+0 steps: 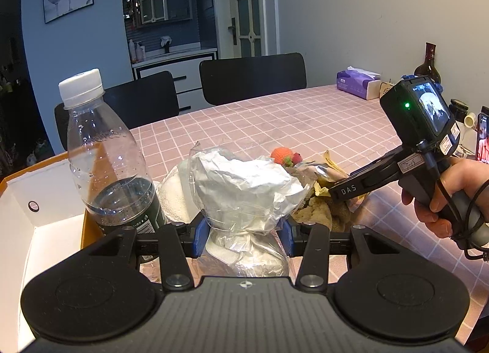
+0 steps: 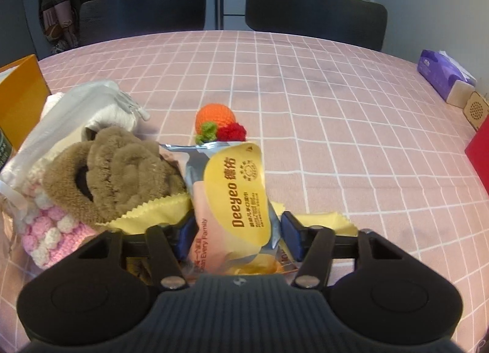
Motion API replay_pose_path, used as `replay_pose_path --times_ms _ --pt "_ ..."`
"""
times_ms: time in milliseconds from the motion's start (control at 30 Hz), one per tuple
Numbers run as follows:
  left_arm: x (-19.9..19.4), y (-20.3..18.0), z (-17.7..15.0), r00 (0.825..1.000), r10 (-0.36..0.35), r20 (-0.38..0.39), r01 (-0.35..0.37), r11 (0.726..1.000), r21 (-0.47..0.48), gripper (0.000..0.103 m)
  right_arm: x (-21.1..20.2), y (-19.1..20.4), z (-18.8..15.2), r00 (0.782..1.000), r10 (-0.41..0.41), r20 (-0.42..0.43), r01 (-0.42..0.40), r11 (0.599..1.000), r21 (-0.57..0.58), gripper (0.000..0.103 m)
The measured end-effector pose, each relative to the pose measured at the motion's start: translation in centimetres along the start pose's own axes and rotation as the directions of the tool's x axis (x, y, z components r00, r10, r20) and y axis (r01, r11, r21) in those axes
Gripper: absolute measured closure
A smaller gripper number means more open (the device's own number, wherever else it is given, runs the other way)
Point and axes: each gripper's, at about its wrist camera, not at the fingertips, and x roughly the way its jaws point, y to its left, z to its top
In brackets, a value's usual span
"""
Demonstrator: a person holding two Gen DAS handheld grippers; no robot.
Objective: Organize soft objects
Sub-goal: 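Grasp the yellow Deeyeo snack packet with the right tool while the left tool lifts the bag, then carry the bag and packet into the orange box and open both tools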
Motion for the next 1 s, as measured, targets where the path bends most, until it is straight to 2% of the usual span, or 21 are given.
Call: replay_pose_path --times_ms 67,167,333,467,600,833,933,1000 --pt "-0.2 -0.1 -0.1 1.000 0.001 0.001 -0.001 1.000 0.002 0.050 -0.3 -0.3 0.2 1.000 0.007 -0.003 -0.007 1.000 0.008 0.065" --pt "-0.7 -0.1 -0.2 1.000 0.006 0.007 -0.006 1.000 0.003 0.050 -1.5 -0.7 0.8 1.000 0.027 0.001 -0.027 0.999 0.036 0.069" --pt "-2.2 -0.2 -0.2 1.000 -0.005 0.029 0.005 1.000 -0.004 0.050 -5.6 -0.8 2.0 0.998 0.026 0.056 -0.029 0.998 0.050 0.070" --pt "-4.5 0.2 -0.2 0.997 -0.035 0.067 0.038 0.998 -0.050 0.050 -9.8 -0.5 2.2 0.993 0.073 0.095 -0.080 0.994 0.071 0.070" --pt "-7.5 1.3 -0.1 0.990 -0.079 0.118 0.089 0.992 -0.087 0.050 -14.1 1.6 1.5 0.983 0.118 0.138 -0.121 0.993 0.016 0.070" --pt "-13.3 4.9 -0.6 0.979 -0.072 0.189 0.096 0.988 -0.122 0.050 -20.8 7.3 -0.9 0.951 0.247 0.187 -0.229 0.967 -0.111 0.070" --pt "-15.3 7.1 -0.8 0.979 -0.028 0.204 0.056 0.990 -0.129 0.050 -22.3 10.4 -1.5 0.925 0.335 0.181 -0.309 0.938 -0.158 0.070" --pt "-16.0 8.6 -0.7 0.982 0.011 0.187 0.014 0.992 -0.129 0.050 -22.8 12.7 -1.7 0.903 0.398 0.163 -0.369 0.911 -0.184 0.070"
